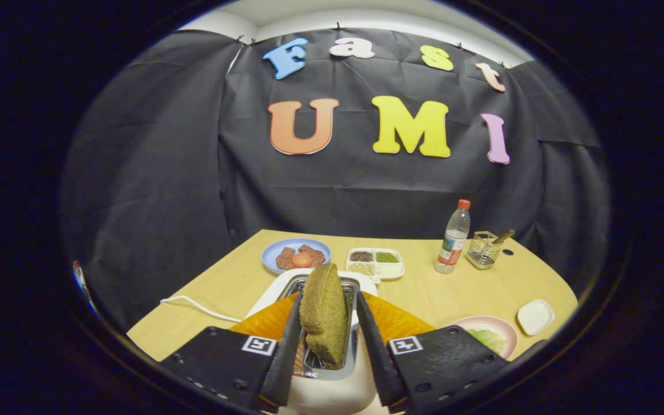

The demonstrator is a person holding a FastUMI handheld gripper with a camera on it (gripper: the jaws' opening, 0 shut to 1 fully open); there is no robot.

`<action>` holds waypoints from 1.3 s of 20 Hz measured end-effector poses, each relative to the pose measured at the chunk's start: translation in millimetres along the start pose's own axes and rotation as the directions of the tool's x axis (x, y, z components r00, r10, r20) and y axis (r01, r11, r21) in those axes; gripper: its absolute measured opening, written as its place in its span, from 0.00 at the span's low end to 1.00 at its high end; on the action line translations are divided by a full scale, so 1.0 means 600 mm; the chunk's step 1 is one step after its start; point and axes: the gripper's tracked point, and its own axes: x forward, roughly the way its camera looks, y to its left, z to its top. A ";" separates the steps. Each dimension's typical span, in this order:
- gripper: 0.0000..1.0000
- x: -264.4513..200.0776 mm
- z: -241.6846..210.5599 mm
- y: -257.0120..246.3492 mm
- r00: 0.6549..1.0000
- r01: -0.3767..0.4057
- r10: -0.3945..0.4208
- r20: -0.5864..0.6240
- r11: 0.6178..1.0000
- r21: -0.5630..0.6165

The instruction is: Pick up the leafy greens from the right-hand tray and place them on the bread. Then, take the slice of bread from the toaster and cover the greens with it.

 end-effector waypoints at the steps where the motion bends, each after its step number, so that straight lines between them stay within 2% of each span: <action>1: 0.46 0.002 -0.001 -0.002 1.000 0.003 -0.003 -0.002 1.000 0.007; 4: 0.15 0.006 -0.005 -0.002 1.000 -0.027 0.027 -0.015 0.999 0.038; 5: 0.15 -0.001 0.000 -0.009 1.000 -0.022 0.023 -0.014 0.999 0.050; 6: 0.08 -0.003 0.004 -0.008 0.999 -0.042 0.043 -0.011 0.997 0.063; 11: 0.08 -0.056 0.075 -0.017 0.989 -0.136 0.126 0.074 0.979 0.150; 16: 0.08 -0.113 0.143 -0.074 0.974 -0.178 0.136 0.180 0.954 0.241; 19: 0.08 -0.128 0.151 -0.138 0.971 -0.133 0.079 0.227 0.963 0.234; 26: 0.08 -0.112 0.040 -0.294 0.987 0.015 -0.055 0.150 0.966 0.257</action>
